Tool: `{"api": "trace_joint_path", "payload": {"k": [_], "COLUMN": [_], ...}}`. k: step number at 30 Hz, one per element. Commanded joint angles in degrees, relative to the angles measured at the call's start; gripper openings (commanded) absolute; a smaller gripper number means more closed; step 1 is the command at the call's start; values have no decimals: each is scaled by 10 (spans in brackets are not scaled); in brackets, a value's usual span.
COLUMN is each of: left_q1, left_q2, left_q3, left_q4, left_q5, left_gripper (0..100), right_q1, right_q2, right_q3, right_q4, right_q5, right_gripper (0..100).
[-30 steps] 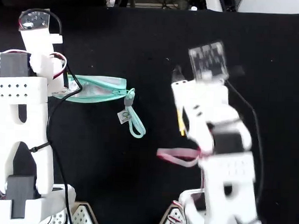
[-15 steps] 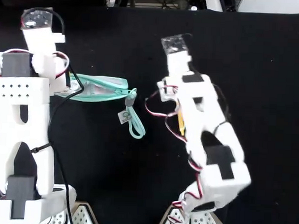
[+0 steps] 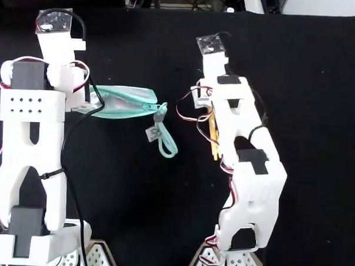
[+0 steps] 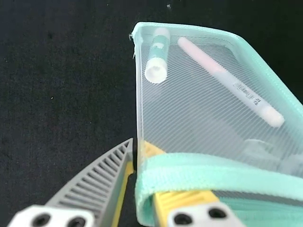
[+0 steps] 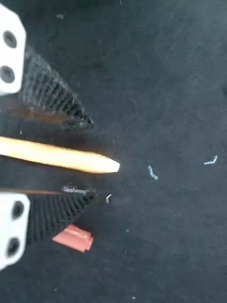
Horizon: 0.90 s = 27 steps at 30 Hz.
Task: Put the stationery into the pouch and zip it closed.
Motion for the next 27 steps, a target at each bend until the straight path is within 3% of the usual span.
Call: {"api": "trace_joint_path", "payload": {"k": [1, 5, 10, 18, 22, 27], "left_q1": [7, 7, 7, 7, 5, 0], "left_q2": [2, 1, 1, 1, 1, 1], "left_q3": [1, 20, 35, 35, 35, 34], "left_q4": [-11, -15, -16, -14, -14, -15], "left_q5": [-2, -2, -2, -14, -20, -20], "left_gripper": [30, 30, 30, 30, 30, 30], "right_q1": [4, 4, 4, 5, 4, -33], "right_q2": [-2, 2, 46, -34, -158, -335], "right_q3": [-25, -24, -47, -70, 25, 252], "right_q4": [2, 4, 8, 148, 185, 157], "right_q5": [19, 20, 20, 16, 20, 38], "right_gripper": [181, 173, 8, 12, 12, 12]}}
